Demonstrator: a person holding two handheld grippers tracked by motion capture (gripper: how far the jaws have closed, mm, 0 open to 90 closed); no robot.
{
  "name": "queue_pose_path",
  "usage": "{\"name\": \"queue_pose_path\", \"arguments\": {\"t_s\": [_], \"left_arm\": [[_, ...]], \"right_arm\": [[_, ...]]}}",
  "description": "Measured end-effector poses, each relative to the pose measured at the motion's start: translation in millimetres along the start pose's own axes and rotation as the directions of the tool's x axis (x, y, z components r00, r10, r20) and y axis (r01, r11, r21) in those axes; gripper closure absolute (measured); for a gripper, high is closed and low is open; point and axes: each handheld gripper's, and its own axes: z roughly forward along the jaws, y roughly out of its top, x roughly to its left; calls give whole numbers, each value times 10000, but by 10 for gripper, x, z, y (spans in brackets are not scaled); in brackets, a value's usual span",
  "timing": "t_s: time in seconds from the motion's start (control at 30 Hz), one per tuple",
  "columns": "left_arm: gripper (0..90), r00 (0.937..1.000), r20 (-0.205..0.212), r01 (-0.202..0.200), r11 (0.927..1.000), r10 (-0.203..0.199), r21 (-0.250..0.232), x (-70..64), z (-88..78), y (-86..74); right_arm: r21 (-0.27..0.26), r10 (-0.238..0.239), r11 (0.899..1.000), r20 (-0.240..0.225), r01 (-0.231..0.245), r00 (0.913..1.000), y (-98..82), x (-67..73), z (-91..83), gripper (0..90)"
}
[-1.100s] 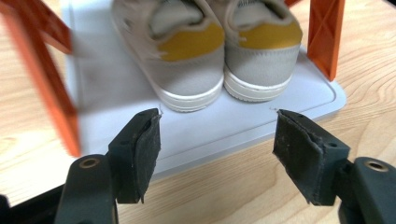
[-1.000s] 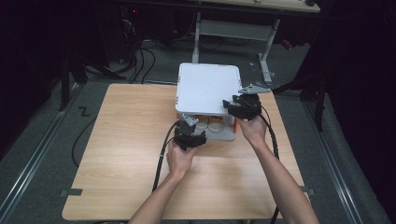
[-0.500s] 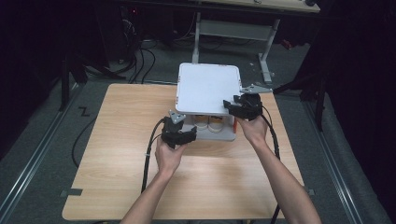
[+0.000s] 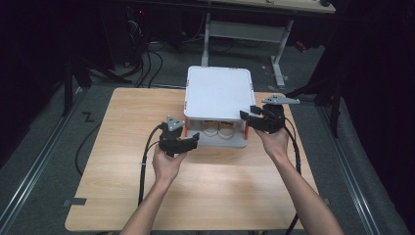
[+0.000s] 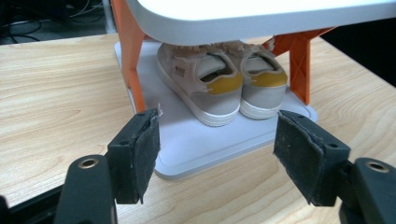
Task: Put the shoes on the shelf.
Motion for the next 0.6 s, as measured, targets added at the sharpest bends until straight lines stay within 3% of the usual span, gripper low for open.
{"name": "queue_pose_path", "arguments": {"t_s": [0.6], "left_arm": [[292, 9996, 270, -33, 9985, 48, -539, 164, -390, -27]], "right_arm": [[-606, 168, 9980, -124, -175, 9998, -397, -55, -527, 473]]}}
